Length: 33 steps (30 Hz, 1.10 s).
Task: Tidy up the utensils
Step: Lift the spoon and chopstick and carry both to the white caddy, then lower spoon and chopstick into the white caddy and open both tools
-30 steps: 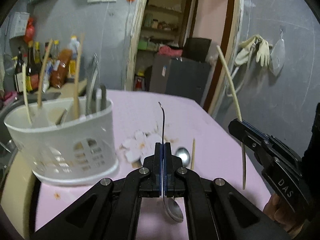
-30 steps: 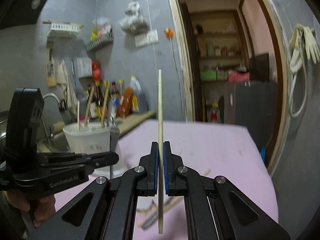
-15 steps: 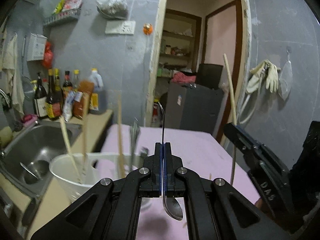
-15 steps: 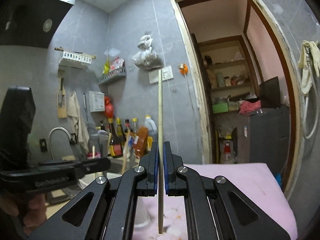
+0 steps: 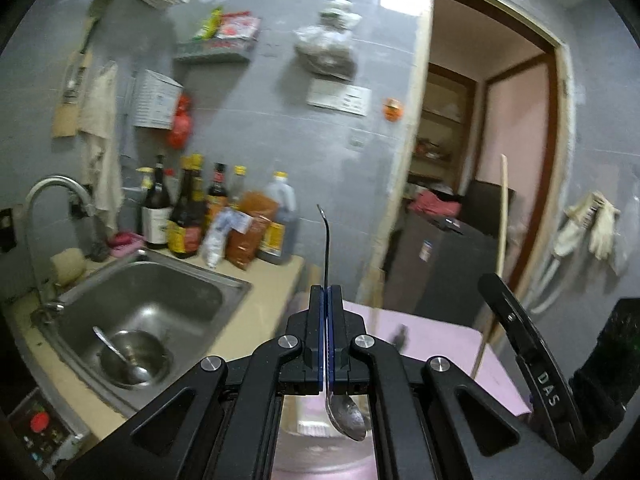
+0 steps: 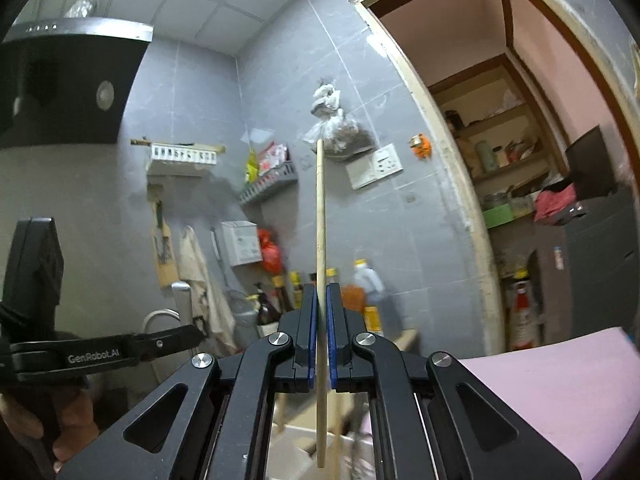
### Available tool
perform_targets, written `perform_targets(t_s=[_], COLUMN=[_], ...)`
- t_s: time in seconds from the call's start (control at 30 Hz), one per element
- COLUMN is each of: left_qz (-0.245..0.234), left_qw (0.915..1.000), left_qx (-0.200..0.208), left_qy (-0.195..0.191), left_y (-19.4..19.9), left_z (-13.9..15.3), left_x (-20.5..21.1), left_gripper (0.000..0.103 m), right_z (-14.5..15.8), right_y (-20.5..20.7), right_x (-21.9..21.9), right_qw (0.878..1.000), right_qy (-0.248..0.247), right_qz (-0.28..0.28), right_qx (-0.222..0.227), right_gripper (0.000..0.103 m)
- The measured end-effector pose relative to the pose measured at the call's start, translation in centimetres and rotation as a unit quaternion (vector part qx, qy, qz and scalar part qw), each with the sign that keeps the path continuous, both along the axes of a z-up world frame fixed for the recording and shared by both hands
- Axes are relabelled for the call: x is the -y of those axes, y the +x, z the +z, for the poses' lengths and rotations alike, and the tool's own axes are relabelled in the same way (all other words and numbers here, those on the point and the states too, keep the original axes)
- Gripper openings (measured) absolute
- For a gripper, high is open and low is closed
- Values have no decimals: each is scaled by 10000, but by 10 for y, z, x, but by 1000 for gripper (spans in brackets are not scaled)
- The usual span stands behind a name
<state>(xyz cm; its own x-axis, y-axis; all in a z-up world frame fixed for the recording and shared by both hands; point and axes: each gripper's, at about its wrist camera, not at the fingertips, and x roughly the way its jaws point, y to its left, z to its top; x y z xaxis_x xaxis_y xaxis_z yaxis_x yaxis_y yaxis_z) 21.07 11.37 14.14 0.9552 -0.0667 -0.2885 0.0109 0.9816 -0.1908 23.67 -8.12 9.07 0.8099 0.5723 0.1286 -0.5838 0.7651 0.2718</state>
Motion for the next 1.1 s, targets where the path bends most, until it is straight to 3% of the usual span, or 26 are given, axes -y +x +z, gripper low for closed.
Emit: perform_targets(t_s=[0.2, 0.53, 1.1], left_qz=[496, 573, 449], left_qw=[9982, 9950, 9961], left_qx=[19, -357, -568], left_qy=[342, 737, 503], left_y=[9, 33, 39], left_z=[-4, -50, -78], left_x=[-14, -8, -13], left_gripper=[0, 0, 1], right_z=[-9, -37, -66], right_y=[13, 21, 25], right_x=[-20, -47, -56], right_qw=[9999, 9986, 9954], right_qy=[24, -382, -824], right_qz=[74, -372, -462], right_qx=[81, 62, -165], right_gripper=[2, 3, 3])
